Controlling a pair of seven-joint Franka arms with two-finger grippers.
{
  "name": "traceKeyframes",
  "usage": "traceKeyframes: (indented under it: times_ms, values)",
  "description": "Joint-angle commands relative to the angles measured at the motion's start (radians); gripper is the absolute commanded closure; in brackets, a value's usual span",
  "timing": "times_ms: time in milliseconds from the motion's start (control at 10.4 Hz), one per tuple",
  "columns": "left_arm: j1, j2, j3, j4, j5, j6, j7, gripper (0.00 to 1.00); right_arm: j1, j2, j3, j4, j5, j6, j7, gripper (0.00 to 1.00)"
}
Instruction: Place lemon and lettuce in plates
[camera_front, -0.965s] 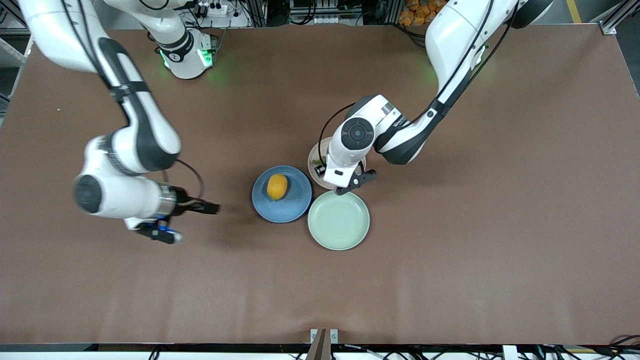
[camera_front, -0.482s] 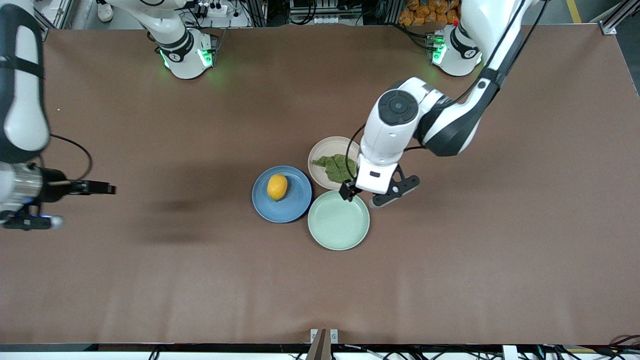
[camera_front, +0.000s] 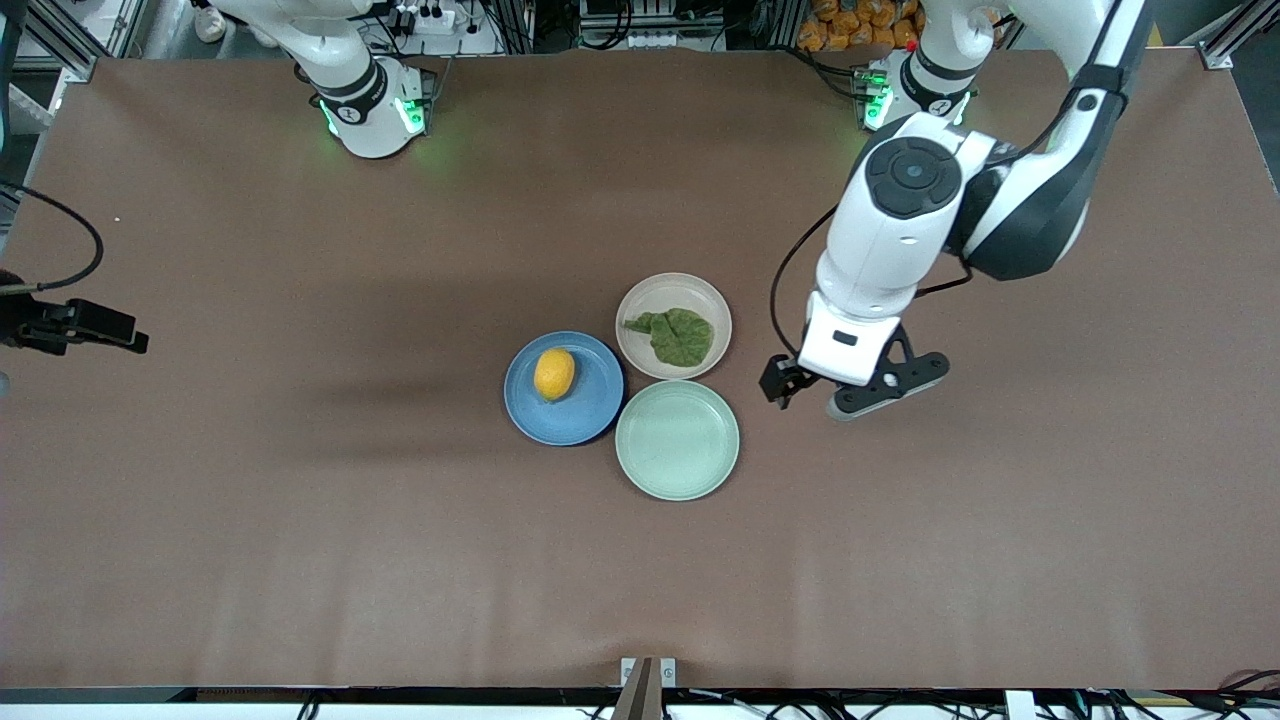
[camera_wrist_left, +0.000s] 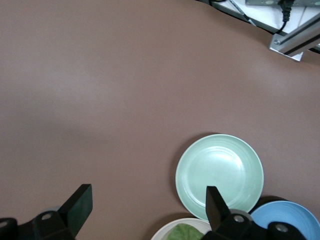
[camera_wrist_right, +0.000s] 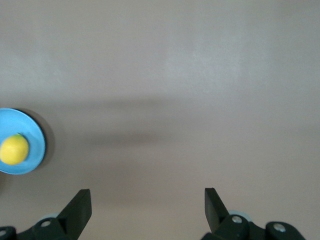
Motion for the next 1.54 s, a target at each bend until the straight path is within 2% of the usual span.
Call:
traceKeyframes:
  times_ms: [0, 193, 386, 675, 868, 1158, 1447]
  values:
    - [0.077, -0.029, -0.017, 0.022, -0.024, -0.081, 0.084, 0.0, 0.003, -0.053, 0.06, -0.014, -0.025, -0.026, 0.173, 0.0]
    - [0.125, -0.075, -0.003, 0.022, -0.102, -0.102, 0.272, 0.0, 0.003, -0.072, 0.091, -0.017, -0.026, -0.035, 0.192, 0.0]
    - [0.18, -0.127, 0.013, 0.022, -0.173, -0.141, 0.39, 0.0, 0.003, -0.083, 0.088, -0.025, -0.028, -0.04, 0.192, 0.0]
    - [0.179, -0.195, 0.168, 0.021, -0.276, -0.233, 0.675, 0.0, 0.012, -0.072, 0.088, -0.032, -0.055, -0.038, 0.192, 0.0]
    - [0.18, -0.226, 0.22, 0.022, -0.294, -0.312, 0.74, 0.0, 0.012, -0.073, 0.09, -0.032, -0.06, -0.041, 0.192, 0.0]
    - [0.209, -0.268, 0.245, 0.022, -0.31, -0.43, 0.866, 0.0, 0.007, -0.075, 0.105, -0.023, -0.061, -0.043, 0.191, 0.0]
    - [0.206, -0.269, 0.27, 0.067, -0.291, -0.451, 0.854, 0.0, -0.001, -0.073, 0.1, -0.011, -0.097, -0.092, 0.163, 0.0]
